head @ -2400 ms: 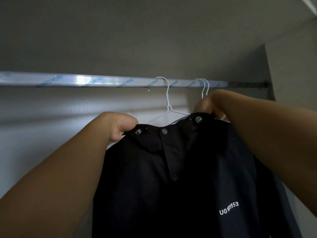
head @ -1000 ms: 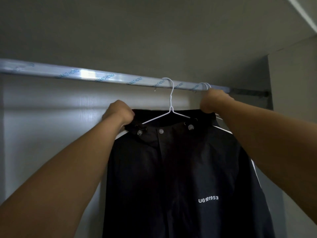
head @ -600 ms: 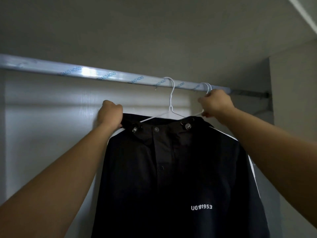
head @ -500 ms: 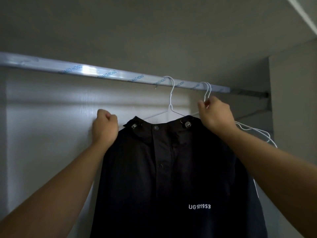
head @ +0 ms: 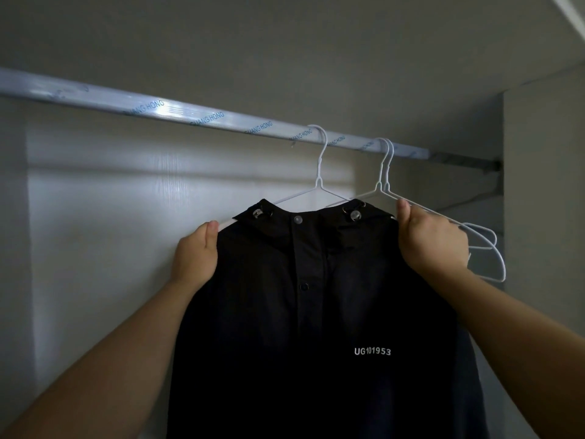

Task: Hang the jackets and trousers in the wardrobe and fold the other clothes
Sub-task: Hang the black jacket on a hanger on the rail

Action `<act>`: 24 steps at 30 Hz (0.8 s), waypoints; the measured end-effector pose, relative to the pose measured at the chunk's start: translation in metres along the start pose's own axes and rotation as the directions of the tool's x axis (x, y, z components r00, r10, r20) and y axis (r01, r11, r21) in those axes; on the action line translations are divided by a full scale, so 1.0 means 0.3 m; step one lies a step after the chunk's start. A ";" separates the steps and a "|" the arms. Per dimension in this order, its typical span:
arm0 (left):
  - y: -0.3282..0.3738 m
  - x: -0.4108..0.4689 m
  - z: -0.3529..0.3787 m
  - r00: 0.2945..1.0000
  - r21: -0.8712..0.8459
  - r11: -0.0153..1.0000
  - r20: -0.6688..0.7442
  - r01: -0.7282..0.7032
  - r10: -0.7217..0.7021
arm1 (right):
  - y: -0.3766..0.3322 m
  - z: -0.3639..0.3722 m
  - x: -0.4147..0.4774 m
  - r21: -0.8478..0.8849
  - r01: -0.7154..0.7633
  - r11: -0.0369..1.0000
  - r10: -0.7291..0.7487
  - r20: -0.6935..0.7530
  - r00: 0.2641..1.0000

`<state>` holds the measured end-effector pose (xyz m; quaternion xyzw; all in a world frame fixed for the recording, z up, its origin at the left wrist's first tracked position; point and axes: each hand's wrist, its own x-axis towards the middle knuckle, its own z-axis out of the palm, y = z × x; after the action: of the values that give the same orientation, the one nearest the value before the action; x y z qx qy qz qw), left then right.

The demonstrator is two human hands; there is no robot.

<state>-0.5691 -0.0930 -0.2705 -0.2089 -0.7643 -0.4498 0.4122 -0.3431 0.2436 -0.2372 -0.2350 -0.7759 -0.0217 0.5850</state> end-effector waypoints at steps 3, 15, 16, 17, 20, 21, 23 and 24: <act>0.003 0.001 -0.008 1.000 0.017 1.000 0.011 -0.008 0.008 | 0.026 -0.017 -0.003 -0.027 0.035 0.999 -0.035 0.006 0.999; 0.034 -0.030 -0.008 0.989 -0.040 0.989 -0.042 -0.142 0.141 | 0.024 -0.018 0.000 0.109 -0.070 0.992 0.055 0.137 0.989; 0.039 -0.030 -0.009 0.979 -0.053 0.978 -0.033 -0.202 0.200 | 0.030 -0.018 0.001 0.153 -0.084 0.985 0.057 0.169 0.984; 0.044 -0.029 -0.008 0.966 -0.055 0.965 -0.035 -0.257 0.256 | 0.036 -0.019 -0.001 0.193 -0.098 0.976 0.060 0.195 0.979; 0.047 -0.017 -0.014 0.960 -0.047 0.959 -0.021 -0.279 0.278 | 0.057 -0.021 -0.013 0.233 -0.120 0.965 0.067 0.225 0.972; 0.042 -0.016 -0.019 0.969 -0.048 0.968 -0.002 -0.248 0.248 | 0.062 -0.021 -0.018 0.235 -0.115 0.965 0.062 0.220 0.973; 0.032 -0.021 -0.025 0.980 -0.041 0.980 0.027 -0.197 0.198 | 0.072 -0.021 -0.028 0.248 -0.112 0.962 0.058 0.216 0.975; 0.031 -0.026 -0.024 0.983 -0.038 0.984 0.033 -0.177 0.178 | 0.075 -0.021 -0.030 0.257 -0.118 0.959 0.061 0.220 0.974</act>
<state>-0.5550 -0.0941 -0.2703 -0.2915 -0.7420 -0.4207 0.4329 -0.3269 0.2585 -0.2489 -0.1897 -0.8176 0.1352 0.5265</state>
